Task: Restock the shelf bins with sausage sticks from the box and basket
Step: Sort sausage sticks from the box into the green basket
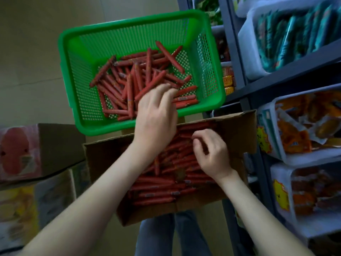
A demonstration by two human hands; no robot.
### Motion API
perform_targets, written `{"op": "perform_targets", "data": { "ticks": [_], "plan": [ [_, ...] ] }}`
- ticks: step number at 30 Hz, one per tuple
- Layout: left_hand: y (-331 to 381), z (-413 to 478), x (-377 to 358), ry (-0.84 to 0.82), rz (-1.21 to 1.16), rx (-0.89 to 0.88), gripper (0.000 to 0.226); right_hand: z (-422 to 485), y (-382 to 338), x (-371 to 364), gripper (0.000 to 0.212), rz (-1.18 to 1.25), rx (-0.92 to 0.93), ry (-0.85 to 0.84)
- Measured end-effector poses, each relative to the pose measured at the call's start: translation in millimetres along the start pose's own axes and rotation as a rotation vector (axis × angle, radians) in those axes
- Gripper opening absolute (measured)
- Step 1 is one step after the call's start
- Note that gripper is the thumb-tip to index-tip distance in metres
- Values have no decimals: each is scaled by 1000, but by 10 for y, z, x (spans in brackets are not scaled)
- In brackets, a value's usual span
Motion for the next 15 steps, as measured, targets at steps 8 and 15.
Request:
{"op": "perform_targets", "data": {
  "ticks": [8, 15],
  "plan": [
    [17, -645, -655, -8, 212, -378, 38, -97, 923, -551, 77, -360, -596, -676],
    [-427, -1110, -1080, -411, 376, -350, 69, -24, 966, -639, 74, -505, -610, -645]
  ]
}}
Point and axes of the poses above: each hand's wrist, its own z-axis towards the middle knuckle, its own x-axis out of the back of the hand, y = z × x, the point moved 1 cm from there along z, towards the middle knuckle, and after that the axes turned 13 degrees about -y, right-handed, at the moved point
